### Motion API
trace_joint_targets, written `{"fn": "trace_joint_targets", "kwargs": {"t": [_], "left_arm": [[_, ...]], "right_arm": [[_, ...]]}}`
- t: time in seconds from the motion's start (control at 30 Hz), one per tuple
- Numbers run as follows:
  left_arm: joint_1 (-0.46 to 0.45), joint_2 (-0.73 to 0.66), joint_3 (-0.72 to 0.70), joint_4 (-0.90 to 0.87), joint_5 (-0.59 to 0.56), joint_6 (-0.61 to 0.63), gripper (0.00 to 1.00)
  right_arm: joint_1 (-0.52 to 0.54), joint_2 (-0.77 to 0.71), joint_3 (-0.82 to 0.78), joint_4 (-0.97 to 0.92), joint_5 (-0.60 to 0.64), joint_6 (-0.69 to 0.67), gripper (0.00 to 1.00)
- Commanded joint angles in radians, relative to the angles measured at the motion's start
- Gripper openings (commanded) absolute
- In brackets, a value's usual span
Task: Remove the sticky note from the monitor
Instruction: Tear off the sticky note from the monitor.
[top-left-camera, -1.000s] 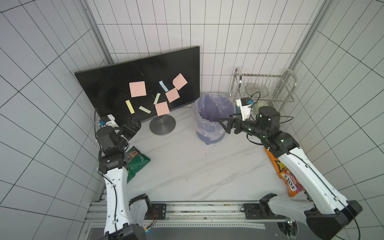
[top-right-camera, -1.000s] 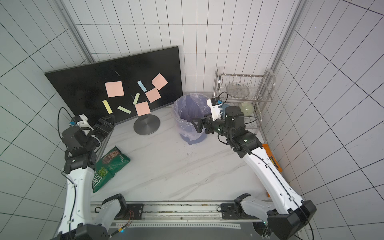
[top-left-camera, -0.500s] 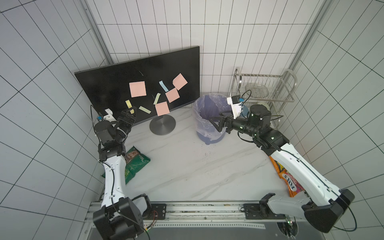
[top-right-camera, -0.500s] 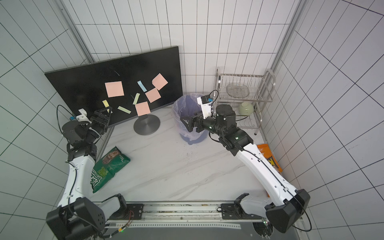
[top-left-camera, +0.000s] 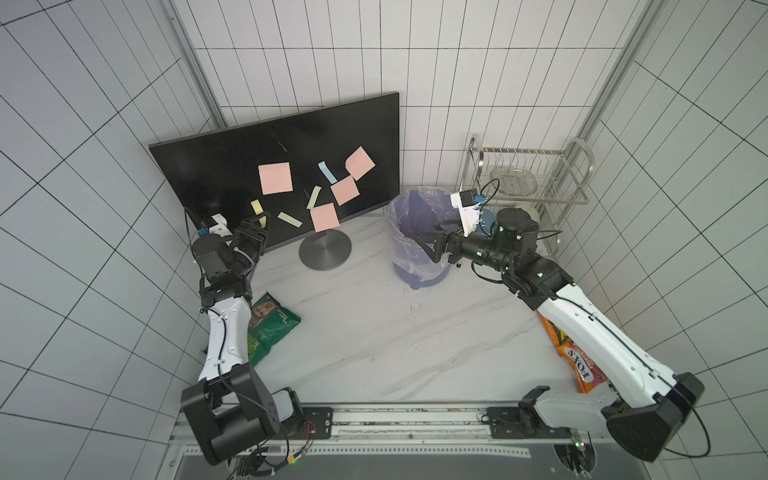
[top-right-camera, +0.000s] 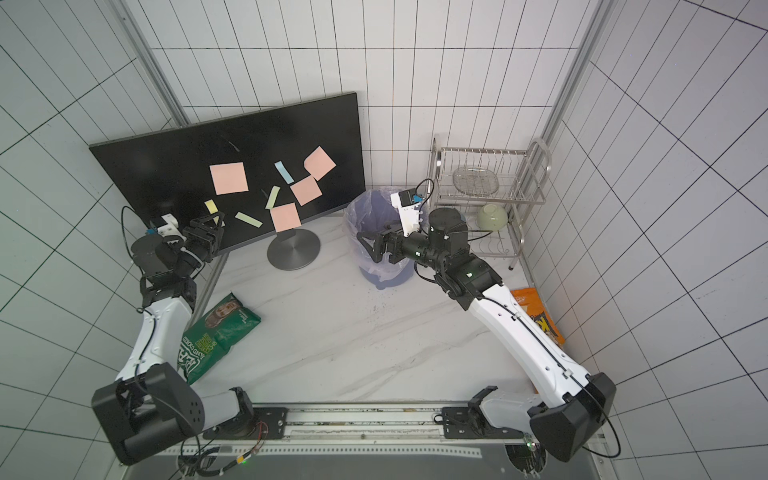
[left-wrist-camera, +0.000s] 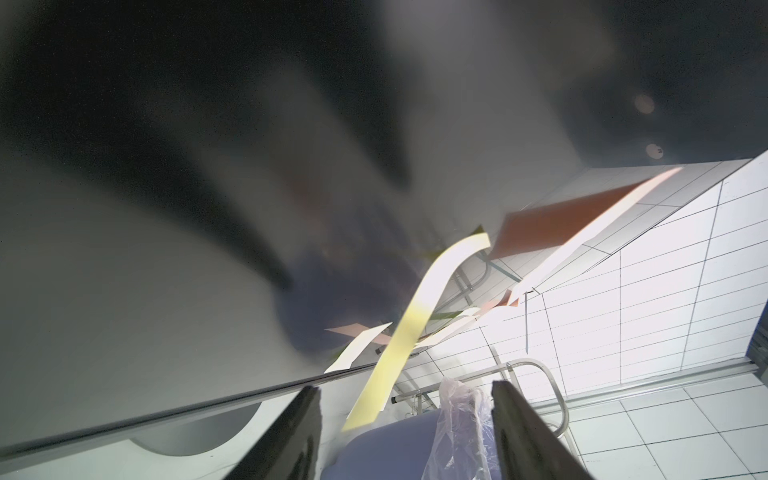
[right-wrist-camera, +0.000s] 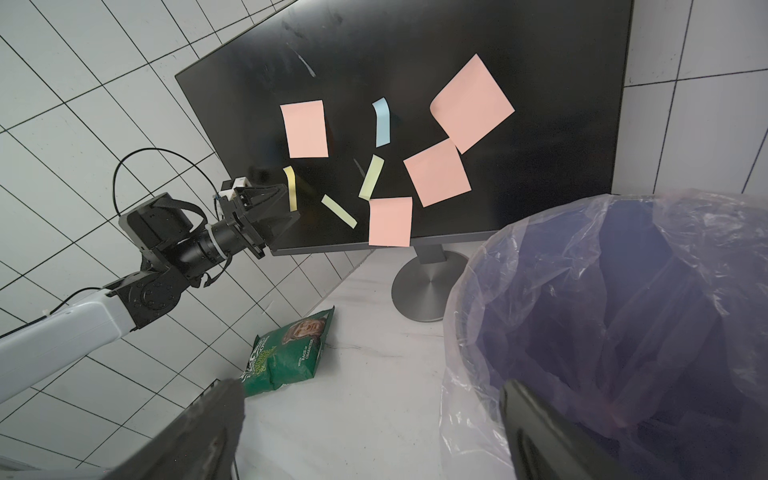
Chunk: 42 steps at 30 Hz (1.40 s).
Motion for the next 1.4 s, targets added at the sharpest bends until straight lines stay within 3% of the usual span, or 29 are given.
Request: {"fn": "trace_joint_targets", "kwargs": {"t": [0.0,0.13,0.37,0.57,0.73,1.07,1.23,1.37], "left_arm": [[0.004,0.020,0.014,0.079,0.009,-0.020,0.63],[0.006,0.025,0.021,0.073,0.001,-0.003,0.58],[0.005,0.043,0.020,0.090,0.003,-0.005,0.36],[0.004,0.035,0.029,0.078,0.009,0.007,0.11],[0.005,0.012,0.020,0.058,0.000,0.029,0.00],[-0.016,-0.078,-0.027,0.039,-0.003,0.077,0.00],[-0.115,-0.179,-0.028,-0.113,-0.085,0.184,0.00],[-0.252,-0.296,-0.035,-0.238,-0.220,0.276,0.00]], "right_arm": [[0.012,0.001,0.007,0.034,-0.010,0.007,0.99],[0.012,0.005,0.009,0.033,-0.001,0.005,0.99],[0.019,0.013,0.020,0.034,-0.005,0.011,0.99],[0.028,0.018,0.026,0.029,-0.003,0.010,0.99],[0.045,0.024,0.038,0.019,0.001,0.002,0.99],[0.059,0.010,0.053,-0.015,0.031,-0.018,0.99],[0.060,0.000,0.060,-0.052,0.065,-0.043,0.99],[0.059,-0.016,0.077,-0.118,0.129,-0.080,0.99]]}}
